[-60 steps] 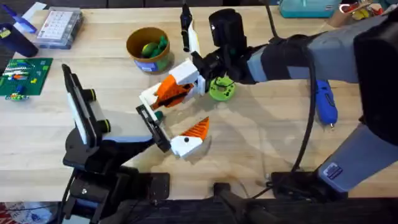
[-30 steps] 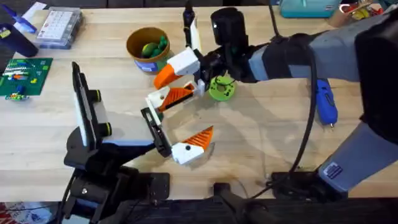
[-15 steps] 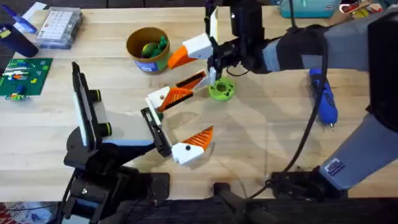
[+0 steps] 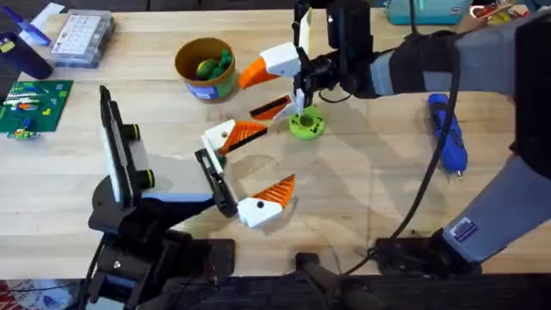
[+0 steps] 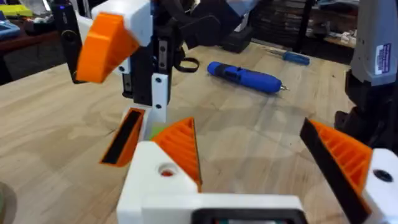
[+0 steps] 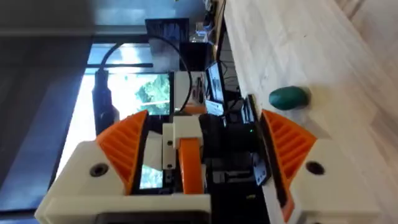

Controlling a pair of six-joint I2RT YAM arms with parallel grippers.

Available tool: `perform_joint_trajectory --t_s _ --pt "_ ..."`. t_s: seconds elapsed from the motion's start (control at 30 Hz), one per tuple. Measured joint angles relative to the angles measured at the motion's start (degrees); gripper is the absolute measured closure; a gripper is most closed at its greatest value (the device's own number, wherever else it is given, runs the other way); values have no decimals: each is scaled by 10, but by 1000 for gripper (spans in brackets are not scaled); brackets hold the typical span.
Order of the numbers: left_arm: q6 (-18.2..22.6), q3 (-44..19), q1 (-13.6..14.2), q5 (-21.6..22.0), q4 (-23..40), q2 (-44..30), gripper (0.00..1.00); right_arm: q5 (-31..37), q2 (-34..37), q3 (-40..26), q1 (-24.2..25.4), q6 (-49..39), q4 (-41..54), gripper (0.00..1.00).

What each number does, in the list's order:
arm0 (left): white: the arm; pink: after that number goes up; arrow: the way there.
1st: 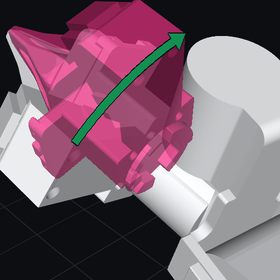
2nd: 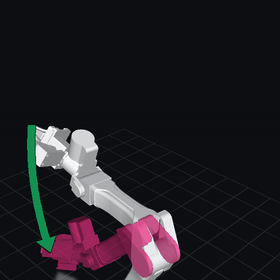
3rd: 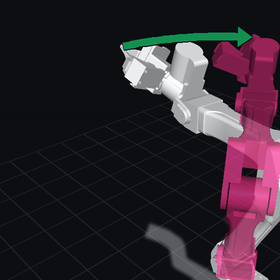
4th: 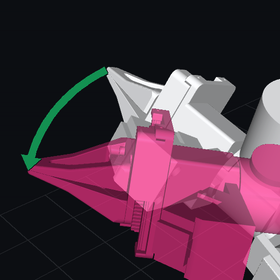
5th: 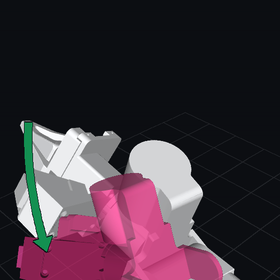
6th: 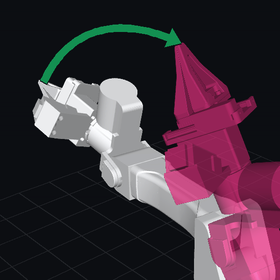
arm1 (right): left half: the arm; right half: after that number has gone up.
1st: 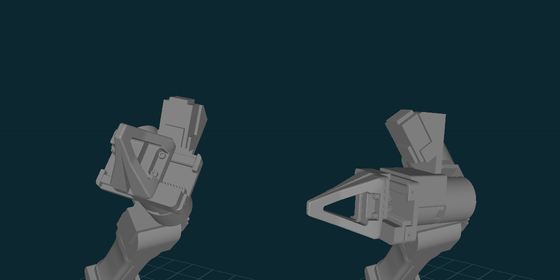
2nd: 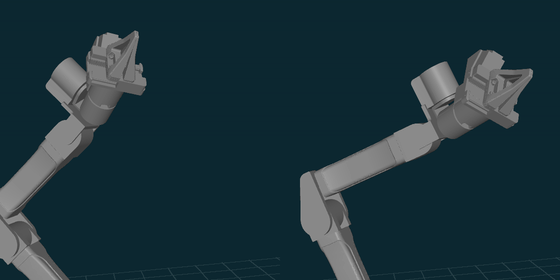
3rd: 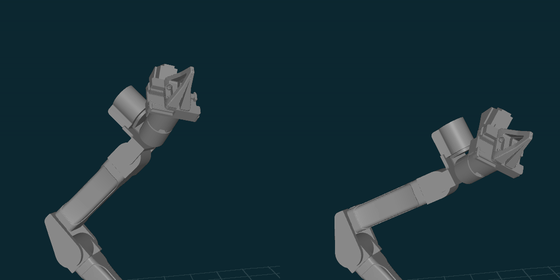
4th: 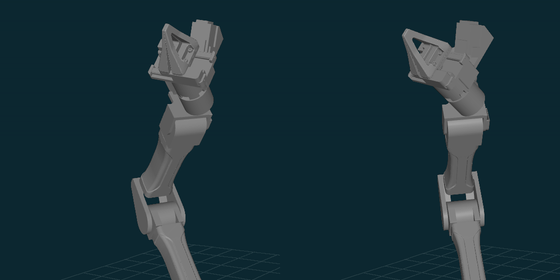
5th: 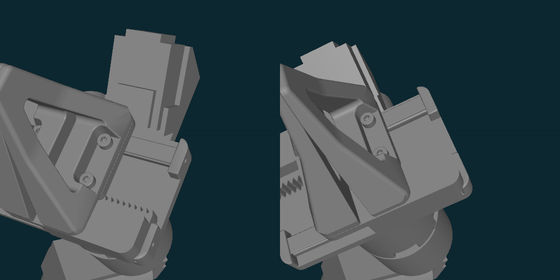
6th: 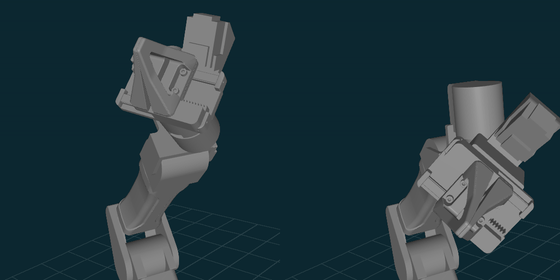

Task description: Pick up the gripper from the table and insert it into the empty holder that is missing its gripper. Then pick up a screw, insert it into the mounting hole, and use the screwdriver to tighten it. Finally, clean up the table by picking up the vegetable and placing it into the bucket.

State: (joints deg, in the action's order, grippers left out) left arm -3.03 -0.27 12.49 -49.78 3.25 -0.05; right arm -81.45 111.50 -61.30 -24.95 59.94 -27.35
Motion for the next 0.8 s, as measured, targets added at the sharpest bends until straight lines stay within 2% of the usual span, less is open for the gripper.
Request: perform_joint_trajectory --t_s 0.43,0.8 --pt "0 0 0 0 0 0 8 154 -1 -17 9 -39 12 6" --pt "0 0 0 0 0 0 8 307 -29 -131 53 -199 283 5"
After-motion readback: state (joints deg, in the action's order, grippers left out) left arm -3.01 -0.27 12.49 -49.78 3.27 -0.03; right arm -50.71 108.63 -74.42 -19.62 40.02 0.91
